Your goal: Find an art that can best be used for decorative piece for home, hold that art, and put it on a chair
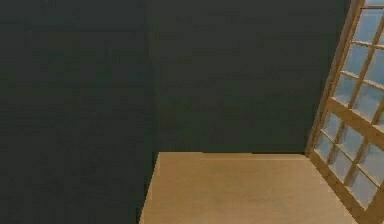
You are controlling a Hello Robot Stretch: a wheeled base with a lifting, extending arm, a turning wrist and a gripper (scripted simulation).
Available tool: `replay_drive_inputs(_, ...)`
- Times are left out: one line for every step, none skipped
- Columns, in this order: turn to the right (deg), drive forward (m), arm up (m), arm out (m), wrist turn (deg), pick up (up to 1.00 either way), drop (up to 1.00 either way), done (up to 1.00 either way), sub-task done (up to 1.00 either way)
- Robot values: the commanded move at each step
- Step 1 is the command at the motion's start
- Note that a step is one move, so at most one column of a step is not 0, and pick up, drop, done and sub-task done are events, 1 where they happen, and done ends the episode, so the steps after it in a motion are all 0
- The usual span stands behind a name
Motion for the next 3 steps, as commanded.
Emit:
replay_drive_inputs(21.0,0.00,0.00,0.00,0.0,0.00,0.00,0.00,0.00)
replay_drive_inputs(0.0,0.00,0.00,0.26,0.0,0.00,0.00,0.00,0.00)
replay_drive_inputs(0.0,0.00,0.00,0.00,45.0,0.00,0.00,0.00,0.00)
